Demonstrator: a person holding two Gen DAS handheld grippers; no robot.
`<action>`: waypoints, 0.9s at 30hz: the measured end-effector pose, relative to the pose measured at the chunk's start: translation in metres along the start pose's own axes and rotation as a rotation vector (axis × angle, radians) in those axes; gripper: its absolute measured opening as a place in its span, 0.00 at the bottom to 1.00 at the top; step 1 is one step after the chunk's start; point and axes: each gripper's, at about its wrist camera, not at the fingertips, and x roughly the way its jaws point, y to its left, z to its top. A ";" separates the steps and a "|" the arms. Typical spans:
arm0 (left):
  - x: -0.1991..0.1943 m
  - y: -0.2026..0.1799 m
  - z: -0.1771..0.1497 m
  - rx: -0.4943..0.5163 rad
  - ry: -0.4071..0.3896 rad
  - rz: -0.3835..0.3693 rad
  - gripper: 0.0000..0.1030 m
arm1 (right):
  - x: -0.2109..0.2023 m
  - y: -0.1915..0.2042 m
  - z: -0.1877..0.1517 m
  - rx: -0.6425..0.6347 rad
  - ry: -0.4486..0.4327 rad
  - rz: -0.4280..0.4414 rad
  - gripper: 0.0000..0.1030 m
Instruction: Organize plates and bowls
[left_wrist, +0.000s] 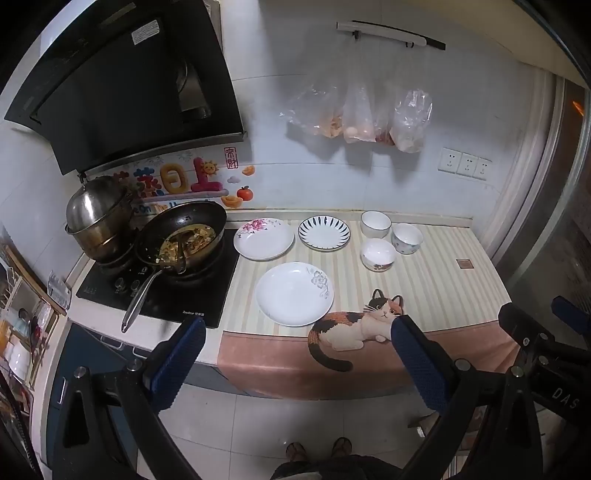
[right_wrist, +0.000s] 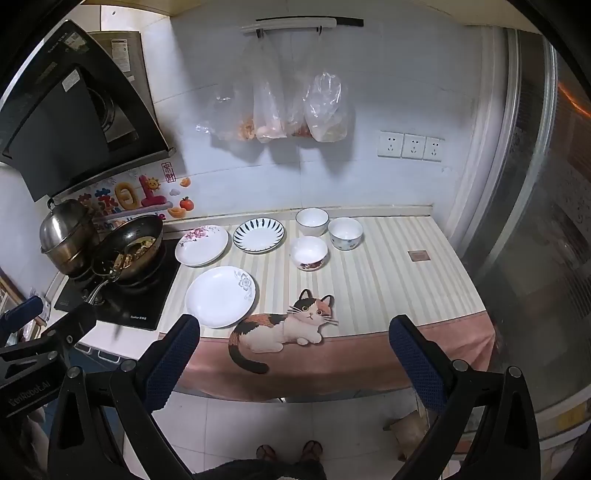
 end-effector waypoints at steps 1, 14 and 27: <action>0.000 0.000 0.000 -0.001 -0.002 -0.001 1.00 | 0.000 0.001 0.000 -0.007 0.007 -0.006 1.00; -0.004 0.001 0.002 0.002 -0.008 -0.005 1.00 | -0.007 0.003 0.001 -0.002 -0.006 -0.002 1.00; -0.004 -0.003 0.005 -0.002 -0.013 -0.006 1.00 | -0.014 -0.003 0.007 0.007 -0.015 0.007 1.00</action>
